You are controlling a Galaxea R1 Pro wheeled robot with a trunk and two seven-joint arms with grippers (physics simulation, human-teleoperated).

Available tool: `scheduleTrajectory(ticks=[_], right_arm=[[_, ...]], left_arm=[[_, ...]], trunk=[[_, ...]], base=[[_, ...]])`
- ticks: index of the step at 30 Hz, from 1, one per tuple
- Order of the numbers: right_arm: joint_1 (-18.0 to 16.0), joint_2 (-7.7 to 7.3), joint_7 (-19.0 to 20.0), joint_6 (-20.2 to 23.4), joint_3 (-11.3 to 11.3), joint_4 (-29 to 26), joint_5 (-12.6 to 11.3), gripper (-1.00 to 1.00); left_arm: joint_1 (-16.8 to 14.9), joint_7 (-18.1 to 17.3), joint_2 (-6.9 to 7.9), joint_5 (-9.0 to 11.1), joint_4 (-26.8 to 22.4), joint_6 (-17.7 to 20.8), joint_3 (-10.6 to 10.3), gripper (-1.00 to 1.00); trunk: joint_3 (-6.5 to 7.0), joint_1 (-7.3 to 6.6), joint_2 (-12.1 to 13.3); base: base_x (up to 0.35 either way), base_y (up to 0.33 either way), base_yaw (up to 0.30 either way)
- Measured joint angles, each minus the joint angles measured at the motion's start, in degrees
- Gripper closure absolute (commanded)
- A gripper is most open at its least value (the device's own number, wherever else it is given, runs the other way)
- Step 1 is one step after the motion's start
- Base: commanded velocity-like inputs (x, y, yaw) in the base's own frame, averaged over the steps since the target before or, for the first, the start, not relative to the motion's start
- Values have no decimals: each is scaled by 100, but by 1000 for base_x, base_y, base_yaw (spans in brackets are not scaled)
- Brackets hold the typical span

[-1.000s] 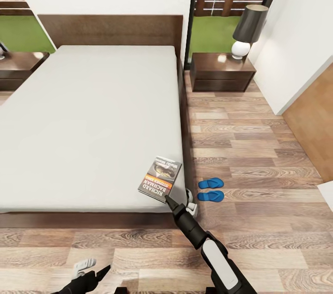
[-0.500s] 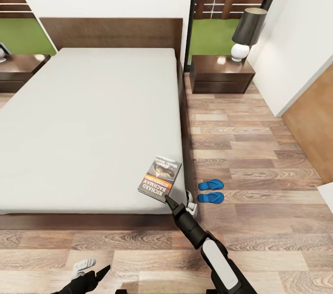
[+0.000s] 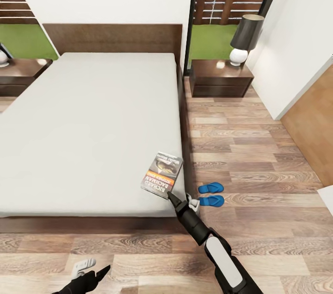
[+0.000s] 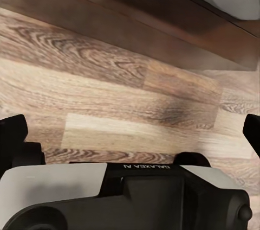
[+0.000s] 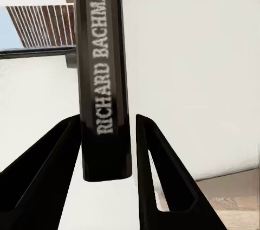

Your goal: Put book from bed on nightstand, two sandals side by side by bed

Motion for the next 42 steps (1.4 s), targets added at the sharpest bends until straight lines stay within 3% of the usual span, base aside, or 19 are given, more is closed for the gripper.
scheduleTrajectory(ticks=[1, 2, 3, 4, 7, 8, 9, 10, 11, 13, 14, 15, 17, 21, 25, 27, 31, 33, 42], right_arm=[[5, -338, -4, 64, 48, -117, 42, 100], [7, -580, -4, 92, -10, -123, 33, 100], [8, -810, -3, 101, 29, -120, 41, 100], [9, -936, 0, 114, 37, -121, 28, 100], [18, -1716, 45, 158, 48, -89, 52, 100], [20, -1876, 91, 181, 54, -83, 25, 100], [28, -2156, 260, 204, 73, -22, 62, 100], [44, -2469, 539, 218, 52, 82, 43, 100], [55, -2615, 731, 228, 59, 163, 23, 100], [83, -3040, 1711, 229, 51, 736, 28, 100], [90, -3113, 2009, 239, 57, 920, 35, 100], [93, -3209, 2571, 239, 45, 1324, 29, 100], [102, -3308, 3534, 229, 40, 2171, 41, 100], [108, -3350, 4309, 171, 50, 3040, 60, 100], [106, -3344, 4467, 150, 62, 3258, 345, 100], [110, -3337, 4500, 137, 76, 3318, 720, 100], [106, -3311, 4517, -30, 65, 3435, 1252, 100], [106, -3221, 4520, -265, 68, 3551, 1498, 100], [108, -3111, 4514, -667, 45, 3704, 1688, 100]], left_arm=[[0, -8, 3, -1, 0, 0, 2, -100], [1, -19, 4, 1, 1, 3, 4, -100], [1, -25, 5, 2, 8, 4, 5, -100], [0, -26, 5, 1, 15, 3, 5, -100], [1, -35, 6, 1, 69, 3, 4, -100], [1, -35, 6, -1, 77, 3, 3, -100], [1, -36, 6, -3, 87, 3, 1, -100], [1, -38, 6, -5, 93, 3, 0, -100], [1, -40, 6, -5, 95, 3, 0, -100], [2, -44, 7, -8, 115, 4, -1, -100], [0, -45, 6, -10, 132, 4, -2, -100], [1, -46, 6, -16, 171, 2, -3, -100], [1, -48, 6, -28, 234, -1, -3, -100], [0, -52, 4, -38, 275, 3, -13, -100], [-1, -76, -8, -46, 274, 10, -30, -100], [0, -69, -70, -57, 278, 13, -38, -100], [0, -62, -150, -110, 312, 6, -33, -100], [3, -65, -171, -157, 433, -7, -38, -100], [8, -34, -187, -530, 600, -161, -31, -100]], trunk=[[9, 0, 0], [18, 0, 0], [27, 0, 0], [37, 0, 0], [65, 0, 0], [74, 0, 0], [83, 0, 0], [93, 0, 0], [102, 0, 0], [121, 0, 0], [130, 0, 0], [139, 0, 0], [158, 0, 1], [195, 0, 1], [233, 0, 1], [251, 0, 1], [288, 0, 1], [307, 0, 1], [391, 0, 1]], base=[[0, 0, 0], [0, 0, 0], [0, 0, 0], [0, 0, 0], [0, 0, 0], [0, 0, 0], [0, 0, 0], [0, 0, 0], [0, 0, 0], [0, 0, 0], [0, 0, 0], [0, 0, 0], [0, 0, 0], [0, 0, 0], [0, 0, 0], [0, 0, 0], [0, 0, 0], [0, 0, 0], [0, 0, 0]])
